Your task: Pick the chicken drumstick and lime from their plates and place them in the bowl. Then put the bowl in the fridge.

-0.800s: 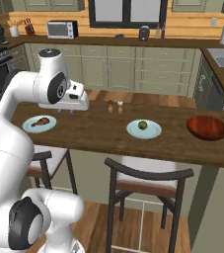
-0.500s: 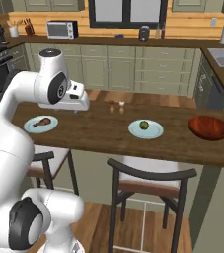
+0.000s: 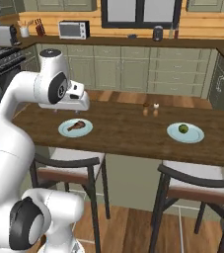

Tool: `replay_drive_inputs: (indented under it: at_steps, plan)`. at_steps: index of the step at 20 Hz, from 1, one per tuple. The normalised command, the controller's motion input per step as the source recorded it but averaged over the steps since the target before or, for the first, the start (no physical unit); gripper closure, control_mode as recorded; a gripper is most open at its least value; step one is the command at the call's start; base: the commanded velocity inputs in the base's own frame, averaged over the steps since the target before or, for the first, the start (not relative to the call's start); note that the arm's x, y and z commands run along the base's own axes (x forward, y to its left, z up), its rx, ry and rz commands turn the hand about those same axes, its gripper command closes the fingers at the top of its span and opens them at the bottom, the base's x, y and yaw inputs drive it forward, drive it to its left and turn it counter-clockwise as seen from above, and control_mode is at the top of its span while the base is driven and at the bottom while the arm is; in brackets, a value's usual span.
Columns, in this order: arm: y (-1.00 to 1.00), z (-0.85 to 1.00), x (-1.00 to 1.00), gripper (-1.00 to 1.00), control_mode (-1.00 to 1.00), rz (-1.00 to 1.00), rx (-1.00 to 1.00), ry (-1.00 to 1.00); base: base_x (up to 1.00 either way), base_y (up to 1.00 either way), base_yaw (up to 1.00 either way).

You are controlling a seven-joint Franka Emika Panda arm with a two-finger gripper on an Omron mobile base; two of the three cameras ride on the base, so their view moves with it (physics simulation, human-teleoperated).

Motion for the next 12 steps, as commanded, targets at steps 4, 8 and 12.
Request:
replay_drive_inputs:
  at_steps: [4,8,12]
  plan:
    - [0.00,0.00,0.00,-1.00,1.00,0.00,0.00,0.00,0.26,0.64,0.00]
    - [0.00,0.00,0.00,-1.00,1.00,0.00,0.00,0.00,0.41,0.51,0.00]
    - [0.00,0.00,0.00,-1.00,1.00,0.00,0.00,0.00,0.74,0.22,0.00]
